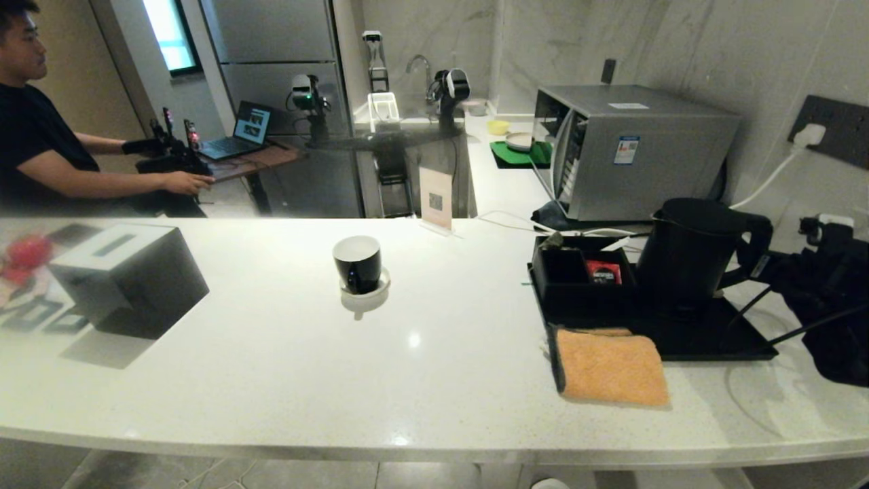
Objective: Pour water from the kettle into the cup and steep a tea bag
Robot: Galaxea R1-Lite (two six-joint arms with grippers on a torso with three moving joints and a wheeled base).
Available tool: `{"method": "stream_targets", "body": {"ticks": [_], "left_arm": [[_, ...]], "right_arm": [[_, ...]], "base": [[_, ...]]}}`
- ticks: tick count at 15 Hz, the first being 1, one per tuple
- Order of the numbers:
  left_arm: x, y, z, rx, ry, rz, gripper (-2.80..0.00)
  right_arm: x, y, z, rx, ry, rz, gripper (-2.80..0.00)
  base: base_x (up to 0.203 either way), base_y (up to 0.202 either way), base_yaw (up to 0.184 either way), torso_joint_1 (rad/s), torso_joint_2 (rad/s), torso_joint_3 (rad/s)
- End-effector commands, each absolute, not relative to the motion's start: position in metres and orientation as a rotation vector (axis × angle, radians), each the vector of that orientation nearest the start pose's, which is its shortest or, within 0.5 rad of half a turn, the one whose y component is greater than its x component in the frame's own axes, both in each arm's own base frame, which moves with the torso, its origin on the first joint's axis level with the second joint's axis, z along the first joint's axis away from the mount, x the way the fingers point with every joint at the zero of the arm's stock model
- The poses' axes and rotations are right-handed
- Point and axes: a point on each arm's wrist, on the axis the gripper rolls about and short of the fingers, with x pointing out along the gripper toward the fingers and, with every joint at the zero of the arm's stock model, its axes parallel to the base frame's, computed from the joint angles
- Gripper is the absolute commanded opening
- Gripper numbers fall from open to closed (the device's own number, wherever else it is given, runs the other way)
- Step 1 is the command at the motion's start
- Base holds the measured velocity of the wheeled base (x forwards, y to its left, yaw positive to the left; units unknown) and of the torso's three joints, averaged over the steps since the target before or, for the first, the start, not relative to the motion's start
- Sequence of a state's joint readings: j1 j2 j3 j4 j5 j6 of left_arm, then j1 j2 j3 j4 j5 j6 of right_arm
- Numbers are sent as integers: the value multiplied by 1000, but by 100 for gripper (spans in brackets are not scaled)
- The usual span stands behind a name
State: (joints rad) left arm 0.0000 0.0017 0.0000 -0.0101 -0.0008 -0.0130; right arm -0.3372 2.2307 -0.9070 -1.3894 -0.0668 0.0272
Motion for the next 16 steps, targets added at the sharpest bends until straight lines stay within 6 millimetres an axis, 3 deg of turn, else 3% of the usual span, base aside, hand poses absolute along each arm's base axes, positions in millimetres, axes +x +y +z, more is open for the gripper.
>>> {"method": "stream_targets", "body": {"ticks": [1,9,16], "left_arm": [[-23,0,77,-14,-9,0,-280],[-23,0,77,-14,-9,0,-280],[-23,0,77,-14,-9,0,-280]], "right_arm": [[387,-137,90,18,-87,-405,0],[408,-146,91,14,-116,-406,0],[412,-146,89,14,-116,-403,0]], "base": [[0,0,0,0,0,0],[0,0,0,0,0,0],[0,0,0,0,0,0]]}}
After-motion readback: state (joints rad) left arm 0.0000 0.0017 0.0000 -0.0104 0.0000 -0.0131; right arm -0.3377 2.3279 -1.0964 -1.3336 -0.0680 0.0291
